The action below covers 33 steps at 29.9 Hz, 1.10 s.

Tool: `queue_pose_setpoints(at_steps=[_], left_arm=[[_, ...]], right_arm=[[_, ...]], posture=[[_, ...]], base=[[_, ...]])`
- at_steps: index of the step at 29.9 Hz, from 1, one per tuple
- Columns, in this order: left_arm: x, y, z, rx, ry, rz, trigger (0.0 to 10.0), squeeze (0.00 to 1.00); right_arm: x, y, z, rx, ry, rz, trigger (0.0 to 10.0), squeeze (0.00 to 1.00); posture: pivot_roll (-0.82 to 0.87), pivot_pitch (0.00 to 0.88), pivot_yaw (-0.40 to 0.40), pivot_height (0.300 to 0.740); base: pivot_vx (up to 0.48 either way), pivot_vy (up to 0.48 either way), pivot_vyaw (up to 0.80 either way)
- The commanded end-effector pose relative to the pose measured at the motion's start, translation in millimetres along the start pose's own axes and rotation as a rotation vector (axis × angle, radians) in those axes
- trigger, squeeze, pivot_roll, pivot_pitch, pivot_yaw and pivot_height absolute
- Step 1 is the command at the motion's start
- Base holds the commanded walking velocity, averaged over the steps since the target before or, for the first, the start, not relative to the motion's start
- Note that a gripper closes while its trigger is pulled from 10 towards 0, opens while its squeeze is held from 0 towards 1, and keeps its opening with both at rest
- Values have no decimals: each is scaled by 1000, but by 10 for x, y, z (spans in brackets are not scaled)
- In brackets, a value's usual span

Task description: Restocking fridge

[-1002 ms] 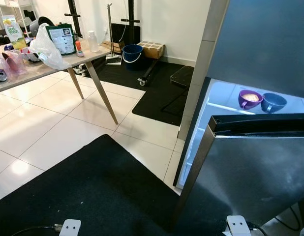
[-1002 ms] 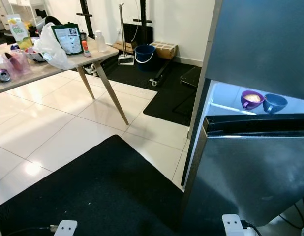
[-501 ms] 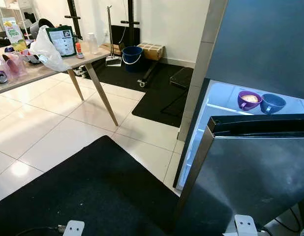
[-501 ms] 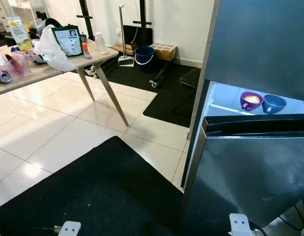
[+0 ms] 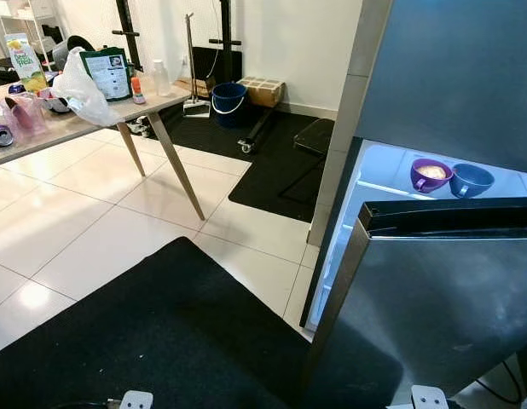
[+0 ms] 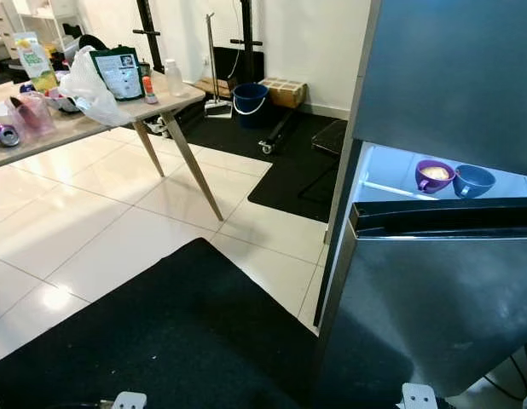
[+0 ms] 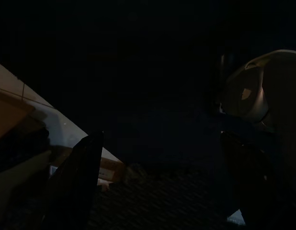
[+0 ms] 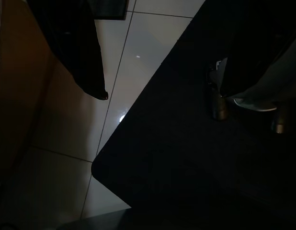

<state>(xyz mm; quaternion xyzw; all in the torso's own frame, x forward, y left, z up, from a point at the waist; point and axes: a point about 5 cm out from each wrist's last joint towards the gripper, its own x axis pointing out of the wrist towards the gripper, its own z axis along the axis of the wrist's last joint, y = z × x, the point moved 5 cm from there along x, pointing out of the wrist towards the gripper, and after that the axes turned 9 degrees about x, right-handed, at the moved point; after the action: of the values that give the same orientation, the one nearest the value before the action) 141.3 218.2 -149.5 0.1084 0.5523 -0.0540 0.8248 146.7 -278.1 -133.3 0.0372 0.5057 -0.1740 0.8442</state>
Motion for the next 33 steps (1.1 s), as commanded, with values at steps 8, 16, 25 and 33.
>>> queue_pose_setpoints(at_steps=[8,16,25,33], left_arm=[[1,-40,-35,21,18,-17,10000,0],[1,-55,-52,22,22,-22,10000,0],[1,-61,-53,30,23,-27,10000,0],[3,-68,-36,36,21,-32,10000,0]], right_arm=[[-1,-5,-2,30,-4,-10,10000,0],[0,-14,14,29,-7,-11,10000,0],[1,-21,21,27,-9,-12,10000,0],[0,-20,14,25,-7,-11,10000,0]], posture=[[77,0,2,740],[77,0,1,740],[76,0,1,740],[72,0,4,740]], base=[[0,0,0],[0,0,0],[229,0,0],[321,0,0]])
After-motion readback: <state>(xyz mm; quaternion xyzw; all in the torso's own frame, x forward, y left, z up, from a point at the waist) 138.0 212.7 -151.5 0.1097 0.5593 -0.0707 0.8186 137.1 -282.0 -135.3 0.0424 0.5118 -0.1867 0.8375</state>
